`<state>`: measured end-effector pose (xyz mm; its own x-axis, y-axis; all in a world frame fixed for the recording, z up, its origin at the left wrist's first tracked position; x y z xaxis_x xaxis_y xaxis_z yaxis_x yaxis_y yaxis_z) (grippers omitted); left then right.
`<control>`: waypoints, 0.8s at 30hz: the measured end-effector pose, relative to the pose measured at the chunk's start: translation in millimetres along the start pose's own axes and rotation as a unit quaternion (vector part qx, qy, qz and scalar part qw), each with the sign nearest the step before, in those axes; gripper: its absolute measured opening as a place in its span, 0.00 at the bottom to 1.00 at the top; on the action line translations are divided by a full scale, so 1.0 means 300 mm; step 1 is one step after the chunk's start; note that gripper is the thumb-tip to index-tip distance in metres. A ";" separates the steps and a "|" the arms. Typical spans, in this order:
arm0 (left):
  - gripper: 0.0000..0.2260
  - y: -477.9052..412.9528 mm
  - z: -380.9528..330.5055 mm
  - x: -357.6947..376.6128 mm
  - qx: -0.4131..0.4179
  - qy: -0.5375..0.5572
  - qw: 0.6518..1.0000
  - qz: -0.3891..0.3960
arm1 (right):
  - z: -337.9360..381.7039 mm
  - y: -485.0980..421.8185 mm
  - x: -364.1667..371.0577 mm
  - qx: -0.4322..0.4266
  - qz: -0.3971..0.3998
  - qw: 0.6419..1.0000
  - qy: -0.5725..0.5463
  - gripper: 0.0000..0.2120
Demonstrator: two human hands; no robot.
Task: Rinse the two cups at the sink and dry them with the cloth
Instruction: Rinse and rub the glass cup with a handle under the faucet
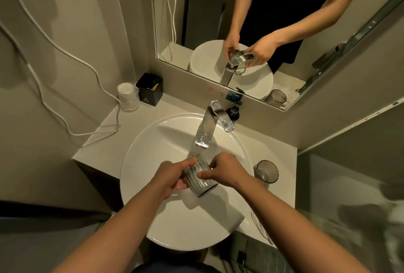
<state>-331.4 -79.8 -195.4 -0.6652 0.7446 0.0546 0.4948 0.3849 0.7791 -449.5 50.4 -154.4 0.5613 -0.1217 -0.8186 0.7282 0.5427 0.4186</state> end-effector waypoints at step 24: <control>0.40 0.283 -0.133 0.810 0.530 -0.433 0.663 0.305 | -0.630 0.594 -0.268 0.165 -0.340 0.885 -0.273 0.35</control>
<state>-473.3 112.3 -91.1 0.1821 0.7954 -0.5780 0.9441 -0.3058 -0.1234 -439.1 313.9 -88.2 -0.0095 -0.7591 -0.6509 0.9950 -0.0718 0.0692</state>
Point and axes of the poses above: each hand's wrist, its own y-axis away from the middle knuckle, its own x-axis out of the palm, z = x × y, the point moved 4 cm from there along -y, towards the middle knuckle, and after that the axes turned 7 degrees about -z, right-handed, at the moved point
